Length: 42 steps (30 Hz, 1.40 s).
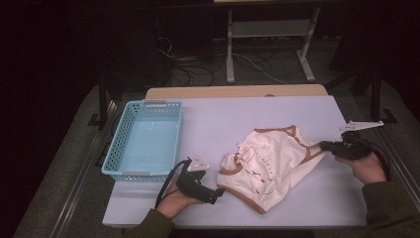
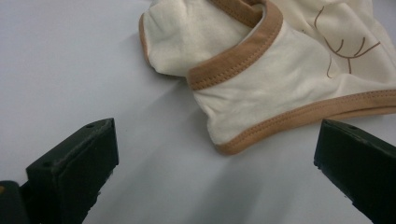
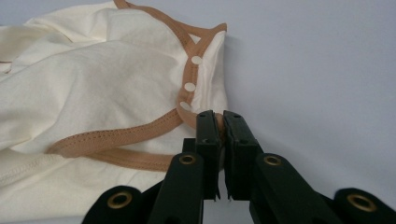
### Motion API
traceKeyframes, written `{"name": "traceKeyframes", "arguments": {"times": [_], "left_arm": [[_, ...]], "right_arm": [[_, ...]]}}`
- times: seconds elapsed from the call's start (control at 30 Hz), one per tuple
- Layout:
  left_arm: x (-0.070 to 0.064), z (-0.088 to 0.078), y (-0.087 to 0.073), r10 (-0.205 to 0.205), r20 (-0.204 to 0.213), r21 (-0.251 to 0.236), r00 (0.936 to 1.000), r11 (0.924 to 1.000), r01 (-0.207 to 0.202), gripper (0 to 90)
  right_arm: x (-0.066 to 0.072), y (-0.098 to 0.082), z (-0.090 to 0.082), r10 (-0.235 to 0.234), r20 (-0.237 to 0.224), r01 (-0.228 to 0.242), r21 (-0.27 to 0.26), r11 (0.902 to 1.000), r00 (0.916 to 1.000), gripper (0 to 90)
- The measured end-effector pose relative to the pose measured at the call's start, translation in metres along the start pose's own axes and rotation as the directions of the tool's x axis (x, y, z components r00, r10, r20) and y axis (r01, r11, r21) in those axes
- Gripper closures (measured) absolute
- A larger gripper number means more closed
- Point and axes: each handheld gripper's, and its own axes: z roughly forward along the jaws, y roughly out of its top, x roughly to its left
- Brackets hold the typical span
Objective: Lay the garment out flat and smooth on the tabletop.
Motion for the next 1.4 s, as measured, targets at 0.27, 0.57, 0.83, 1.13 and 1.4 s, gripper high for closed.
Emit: {"name": "traceKeyframes", "arguments": {"times": [0.27,0.57,0.83,1.13,1.4], "left_arm": [[0.0,0.0,0.0,0.001,0.001,0.003,1.0,1.0,-0.001,0.0],[0.0,0.0,0.0,-0.005,-0.002,0.002,1.0,1.0,0.005,0.0],[0.0,0.0,0.0,0.003,-0.001,0.009,1.0,1.0,-0.003,0.0],[0.0,0.0,0.0,-0.01,0.0,0.003,1.0,0.9999,0.01,0.0],[0.0,0.0,0.0,-0.006,0.0,0.006,1.0,1.0,0.006,0.0]], "right_arm": [[-0.007,-0.009,-0.007,0.02,0.023,-0.02,0.013,0.9997,0.9995,84.1],[-0.008,-0.015,-0.006,0.018,0.039,-0.02,0.042,0.9989,0.9991,83.9],[-0.004,-0.015,-0.001,0.006,0.023,-0.008,0.064,0.9979,0.9997,71.8],[0.002,-0.011,-0.002,0.018,-0.007,-0.018,0.036,0.9992,0.9998,55.7],[0.014,-0.004,-0.003,0.01,-0.034,-0.009,0.017,0.9998,0.9994,46.4]]}}
